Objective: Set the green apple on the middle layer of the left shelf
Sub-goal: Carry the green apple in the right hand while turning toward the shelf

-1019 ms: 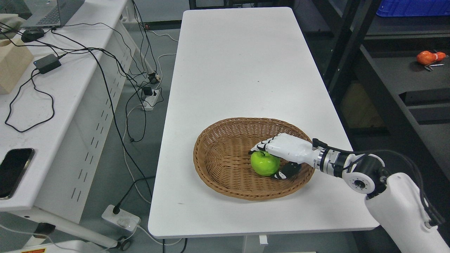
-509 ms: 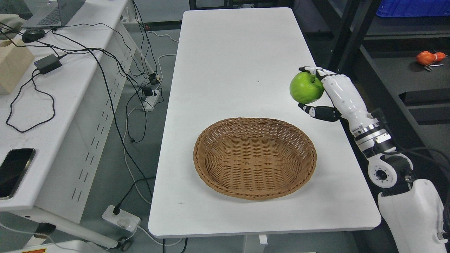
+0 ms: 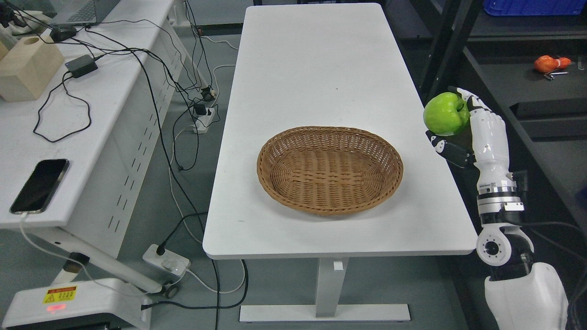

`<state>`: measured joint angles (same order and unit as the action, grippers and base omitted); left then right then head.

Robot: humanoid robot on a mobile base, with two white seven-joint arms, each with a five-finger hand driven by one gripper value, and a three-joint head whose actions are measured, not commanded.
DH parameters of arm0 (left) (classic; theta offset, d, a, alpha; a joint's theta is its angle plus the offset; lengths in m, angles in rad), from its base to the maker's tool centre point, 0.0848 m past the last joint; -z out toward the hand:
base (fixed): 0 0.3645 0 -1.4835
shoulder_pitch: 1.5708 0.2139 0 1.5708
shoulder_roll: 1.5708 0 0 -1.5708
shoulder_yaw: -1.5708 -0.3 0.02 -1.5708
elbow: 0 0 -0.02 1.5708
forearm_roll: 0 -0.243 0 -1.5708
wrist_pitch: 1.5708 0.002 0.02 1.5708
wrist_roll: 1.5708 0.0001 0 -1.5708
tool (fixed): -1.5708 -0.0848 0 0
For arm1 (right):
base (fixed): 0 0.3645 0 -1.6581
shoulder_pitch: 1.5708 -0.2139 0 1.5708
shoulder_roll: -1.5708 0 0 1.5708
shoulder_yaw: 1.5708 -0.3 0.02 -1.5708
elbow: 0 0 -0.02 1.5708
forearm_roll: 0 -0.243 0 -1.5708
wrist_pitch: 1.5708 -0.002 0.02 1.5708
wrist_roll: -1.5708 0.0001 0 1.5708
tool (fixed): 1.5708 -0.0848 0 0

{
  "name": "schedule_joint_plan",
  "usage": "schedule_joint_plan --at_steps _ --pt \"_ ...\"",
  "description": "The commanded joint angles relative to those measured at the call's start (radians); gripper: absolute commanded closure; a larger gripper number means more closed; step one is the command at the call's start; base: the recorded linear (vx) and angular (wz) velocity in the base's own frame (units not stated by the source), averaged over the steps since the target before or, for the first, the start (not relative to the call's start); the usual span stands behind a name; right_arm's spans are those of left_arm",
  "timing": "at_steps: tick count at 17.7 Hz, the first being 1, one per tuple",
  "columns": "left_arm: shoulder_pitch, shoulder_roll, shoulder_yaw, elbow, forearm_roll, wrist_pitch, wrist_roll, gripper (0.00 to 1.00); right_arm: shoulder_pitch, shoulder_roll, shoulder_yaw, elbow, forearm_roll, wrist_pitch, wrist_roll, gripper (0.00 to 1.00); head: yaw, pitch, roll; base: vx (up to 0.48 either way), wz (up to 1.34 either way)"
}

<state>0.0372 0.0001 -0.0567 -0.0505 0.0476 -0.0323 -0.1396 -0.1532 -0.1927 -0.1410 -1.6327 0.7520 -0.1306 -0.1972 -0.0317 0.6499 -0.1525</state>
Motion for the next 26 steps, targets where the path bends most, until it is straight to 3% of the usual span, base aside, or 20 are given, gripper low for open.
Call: schedule_joint_plan --at_steps 1,18,26 --pt "0.000 0.017 0.000 0.000 0.000 0.008 0.002 0.00 0.032 0.144 0.001 -0.019 0.001 0.006 -0.005 1.00 0.0000 0.000 0.000 -0.436 0.19" --pt "0.000 0.017 0.000 0.000 0.000 0.006 0.000 0.00 0.070 0.147 0.001 -0.019 0.001 0.000 -0.024 1.00 0.0000 0.000 0.000 -0.516 0.01" --pt "0.000 0.017 0.000 0.000 0.000 0.006 0.000 0.00 0.063 0.151 0.012 -0.019 0.001 0.002 -0.025 1.00 0.0000 0.000 0.000 -0.227 -0.57"
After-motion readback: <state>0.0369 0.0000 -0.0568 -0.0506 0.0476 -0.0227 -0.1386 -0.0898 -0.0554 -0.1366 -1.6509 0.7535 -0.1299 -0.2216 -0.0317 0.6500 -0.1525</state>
